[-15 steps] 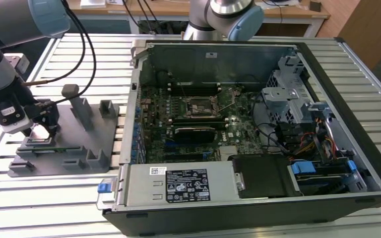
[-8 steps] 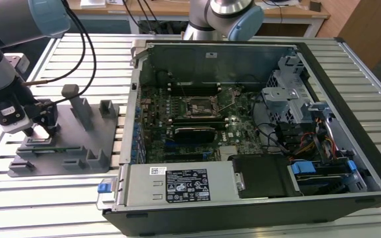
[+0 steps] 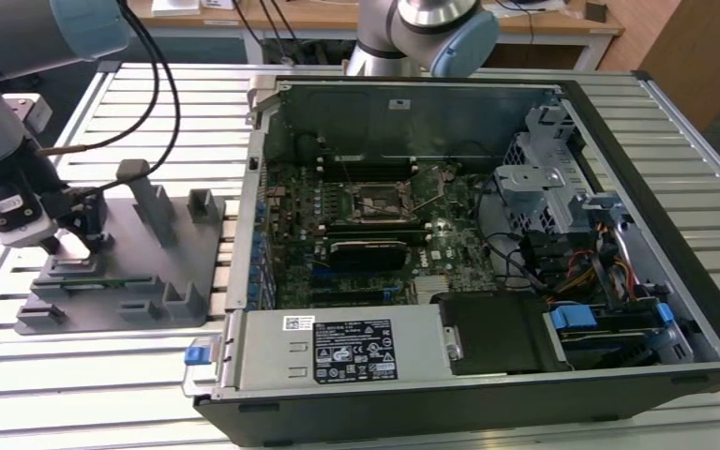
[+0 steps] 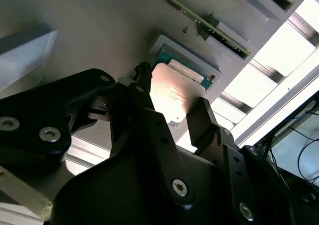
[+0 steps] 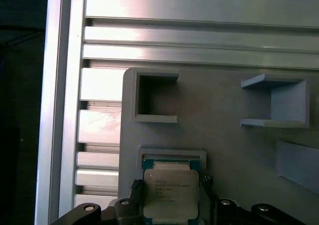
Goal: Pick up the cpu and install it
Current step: 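Pick up the cpu and move it towards the insertion slot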
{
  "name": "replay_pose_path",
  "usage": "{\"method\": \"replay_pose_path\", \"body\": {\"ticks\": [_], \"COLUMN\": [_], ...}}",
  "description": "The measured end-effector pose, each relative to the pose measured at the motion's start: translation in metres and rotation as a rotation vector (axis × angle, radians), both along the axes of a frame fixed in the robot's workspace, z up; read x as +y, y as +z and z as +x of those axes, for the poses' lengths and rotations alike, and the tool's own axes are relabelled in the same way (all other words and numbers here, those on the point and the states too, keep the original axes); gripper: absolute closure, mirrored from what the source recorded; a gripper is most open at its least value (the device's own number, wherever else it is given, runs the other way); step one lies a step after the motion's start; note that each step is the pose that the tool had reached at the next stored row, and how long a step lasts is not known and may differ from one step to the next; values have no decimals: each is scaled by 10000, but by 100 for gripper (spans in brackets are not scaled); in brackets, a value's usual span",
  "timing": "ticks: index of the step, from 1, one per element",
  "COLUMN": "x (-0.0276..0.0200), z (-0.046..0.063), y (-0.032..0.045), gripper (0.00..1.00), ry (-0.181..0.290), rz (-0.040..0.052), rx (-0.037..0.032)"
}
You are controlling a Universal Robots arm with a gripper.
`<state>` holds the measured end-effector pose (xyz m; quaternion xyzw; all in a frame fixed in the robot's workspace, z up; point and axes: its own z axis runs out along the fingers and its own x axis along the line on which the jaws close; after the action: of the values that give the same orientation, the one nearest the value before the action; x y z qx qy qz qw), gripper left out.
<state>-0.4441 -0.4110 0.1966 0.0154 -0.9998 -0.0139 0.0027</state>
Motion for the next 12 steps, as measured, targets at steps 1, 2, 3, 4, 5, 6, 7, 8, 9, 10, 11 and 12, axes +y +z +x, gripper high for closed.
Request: {"method": "replay_pose_path", "body": {"ticks": [1, 2, 3, 4, 5, 6, 7, 8, 9, 10, 11, 12], "x": [0, 0, 0, 0, 0, 0, 0, 0, 0, 0, 0, 0], "z": [0, 0, 0, 0, 0, 0, 0, 0, 0, 0, 0, 0], "y": [26, 53, 81, 112, 141, 171, 203, 241, 279, 318, 359, 399], "gripper": [47, 47, 47, 47, 47, 47, 47, 47, 47, 47, 47, 47], "ry": [-1, -2, -3, -3, -3, -4, -5, -6, -6, -6, -7, -7], "rz": [0, -1, 0, 0, 0, -1, -1, 0, 0, 0, 0, 0], "rx": [0, 2, 2, 2, 4, 7, 8, 10, 13, 16, 19, 22]}}
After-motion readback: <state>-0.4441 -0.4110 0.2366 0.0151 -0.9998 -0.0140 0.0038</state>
